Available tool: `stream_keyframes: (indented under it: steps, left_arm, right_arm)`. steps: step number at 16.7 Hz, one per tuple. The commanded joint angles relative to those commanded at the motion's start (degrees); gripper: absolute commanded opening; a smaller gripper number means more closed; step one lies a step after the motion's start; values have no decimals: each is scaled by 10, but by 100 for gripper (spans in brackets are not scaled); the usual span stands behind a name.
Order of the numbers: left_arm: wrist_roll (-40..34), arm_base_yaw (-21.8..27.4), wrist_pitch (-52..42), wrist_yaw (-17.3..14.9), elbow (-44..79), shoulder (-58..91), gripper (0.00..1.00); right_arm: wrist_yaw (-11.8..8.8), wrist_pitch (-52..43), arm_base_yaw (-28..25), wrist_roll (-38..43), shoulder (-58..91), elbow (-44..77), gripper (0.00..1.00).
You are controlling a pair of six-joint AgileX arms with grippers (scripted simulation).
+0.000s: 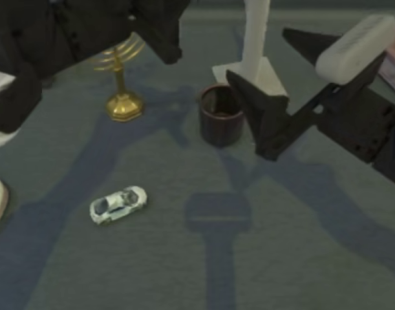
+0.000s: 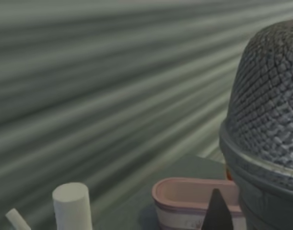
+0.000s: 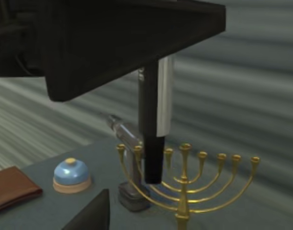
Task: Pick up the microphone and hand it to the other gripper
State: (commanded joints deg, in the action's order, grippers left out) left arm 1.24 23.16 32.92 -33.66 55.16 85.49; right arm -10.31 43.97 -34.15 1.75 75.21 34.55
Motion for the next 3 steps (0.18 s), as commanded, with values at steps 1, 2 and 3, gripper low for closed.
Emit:
stream_keyframes:
  steps: [1,2,3]
  left_arm:
    - [-1,-9,0,-8,-4,-5,0]
    - [-2,-16,0,-14,-7,-8,0]
    - [-2,-18,0,-16,-8,-9,0]
  right_arm:
    - [-3,-1,1,0,-15,-14,100]
    - [-5,-2,2,0,-24,-22,100]
    - [-6,-2,3,0,-27,-25,100]
